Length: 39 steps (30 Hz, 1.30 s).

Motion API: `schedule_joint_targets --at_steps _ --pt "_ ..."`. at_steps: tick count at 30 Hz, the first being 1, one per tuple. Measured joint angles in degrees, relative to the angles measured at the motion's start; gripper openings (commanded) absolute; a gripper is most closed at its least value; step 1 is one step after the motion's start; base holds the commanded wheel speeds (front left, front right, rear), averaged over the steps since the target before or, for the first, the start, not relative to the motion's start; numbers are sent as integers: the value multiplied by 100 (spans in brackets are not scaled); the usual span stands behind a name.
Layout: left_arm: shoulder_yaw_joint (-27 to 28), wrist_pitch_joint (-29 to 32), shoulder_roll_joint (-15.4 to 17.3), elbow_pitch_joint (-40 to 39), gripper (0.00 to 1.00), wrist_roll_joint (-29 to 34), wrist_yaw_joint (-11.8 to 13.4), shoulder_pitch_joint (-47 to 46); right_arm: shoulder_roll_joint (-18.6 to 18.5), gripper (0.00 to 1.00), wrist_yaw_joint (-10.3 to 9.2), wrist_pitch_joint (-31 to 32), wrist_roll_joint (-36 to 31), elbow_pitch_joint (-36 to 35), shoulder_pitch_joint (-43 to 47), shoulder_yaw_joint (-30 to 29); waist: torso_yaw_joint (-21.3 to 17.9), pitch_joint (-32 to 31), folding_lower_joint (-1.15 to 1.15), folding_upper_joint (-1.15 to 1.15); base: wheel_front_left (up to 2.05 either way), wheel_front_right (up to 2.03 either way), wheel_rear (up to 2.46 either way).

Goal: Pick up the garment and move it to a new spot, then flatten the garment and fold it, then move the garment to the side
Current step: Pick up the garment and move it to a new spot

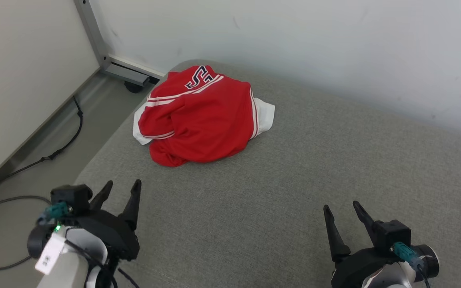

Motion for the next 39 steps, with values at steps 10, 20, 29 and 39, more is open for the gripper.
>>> schedule_joint_targets --at_steps 10,20,29,39 --pt "241 559 -186 679 100 -344 -96 -1122 -346 100 -2 176 -259 -959 201 26 -518 494 0 0 0 0 0" --pt "525 757 -99 1311 100 -388 40 -1630 -428 100 -7 430 -427 -1624 215 103 -1212 1018 0 0 0 0 0" --pt "768 748 343 1640 100 -287 330 -1688 -420 100 110 682 -430 -1836 -162 347 -1814 1382 0 0 0 0 0" --pt "799 648 420 2026 100 -137 508 -1908 -423 100 212 868 -425 -1800 -386 345 -2531 1639 0 0 0 0 0"
